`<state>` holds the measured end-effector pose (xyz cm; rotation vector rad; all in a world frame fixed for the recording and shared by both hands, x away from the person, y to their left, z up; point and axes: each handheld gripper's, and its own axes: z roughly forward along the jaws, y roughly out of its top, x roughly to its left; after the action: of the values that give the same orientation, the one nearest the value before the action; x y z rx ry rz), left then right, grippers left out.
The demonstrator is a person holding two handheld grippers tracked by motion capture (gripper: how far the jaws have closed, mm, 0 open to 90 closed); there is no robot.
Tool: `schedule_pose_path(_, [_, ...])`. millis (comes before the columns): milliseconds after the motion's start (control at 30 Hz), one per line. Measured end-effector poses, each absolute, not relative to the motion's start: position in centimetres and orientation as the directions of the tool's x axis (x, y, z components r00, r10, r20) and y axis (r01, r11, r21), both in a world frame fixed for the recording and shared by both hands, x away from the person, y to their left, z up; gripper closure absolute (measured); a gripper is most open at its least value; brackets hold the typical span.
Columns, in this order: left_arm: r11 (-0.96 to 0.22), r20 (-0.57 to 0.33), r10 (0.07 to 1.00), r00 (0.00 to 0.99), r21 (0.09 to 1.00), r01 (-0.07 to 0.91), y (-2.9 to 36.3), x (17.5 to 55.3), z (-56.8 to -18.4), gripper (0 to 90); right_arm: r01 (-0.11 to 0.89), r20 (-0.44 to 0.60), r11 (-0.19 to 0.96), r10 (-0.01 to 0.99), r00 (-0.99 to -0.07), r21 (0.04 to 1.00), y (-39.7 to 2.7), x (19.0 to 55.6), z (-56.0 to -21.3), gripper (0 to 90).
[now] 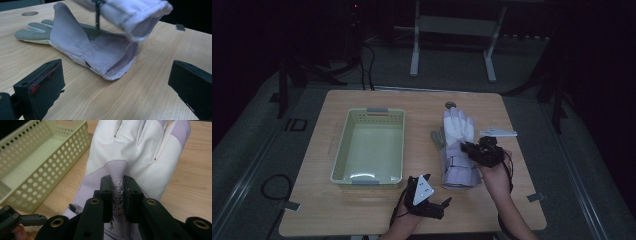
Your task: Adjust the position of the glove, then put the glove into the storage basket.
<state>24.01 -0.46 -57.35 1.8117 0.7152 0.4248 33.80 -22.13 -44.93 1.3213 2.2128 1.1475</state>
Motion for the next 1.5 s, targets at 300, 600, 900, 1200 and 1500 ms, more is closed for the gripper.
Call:
schedule_pose_path(300, [-0.23,-0.052,0.651,0.758,0.937,0.262,-0.5,24.0,-57.3,0.6,0.628,0.093,0.279,0.866,-0.492,0.727,-20.9,35.3,-47.6,78.9])
schedule_pose_path(600, [-0.231,-0.05,0.651,0.758,0.937,0.26,-0.5,24.0,-57.4,0.6,0.666,0.089,0.299,0.872,-0.482,0.683,-20.8,36.5,-50.3,78.0])
schedule_pose_path(900, [-0.227,-0.056,0.652,0.756,0.937,0.265,-0.4,24.0,-57.4,0.6,0.653,0.096,0.329,0.845,-0.526,0.682,-21.2,36.8,-49.9,64.9])
schedule_pose_path(1200, [-0.215,-0.066,0.657,0.751,0.938,0.271,-0.3,24.1,-57.4,0.6,0.59,0.096,0.37,0.787,-0.61,0.718,-22.1,36.4,-49.0,25.7])
schedule_pose_path(1500, [-0.26,-0.008,0.63,0.777,0.94,0.22,-0.9,23.6,-56.8,0.6,0.509,0.11,0.403,0.693,-0.713,0.761,-24.1,35.7,-47.4,14.4])
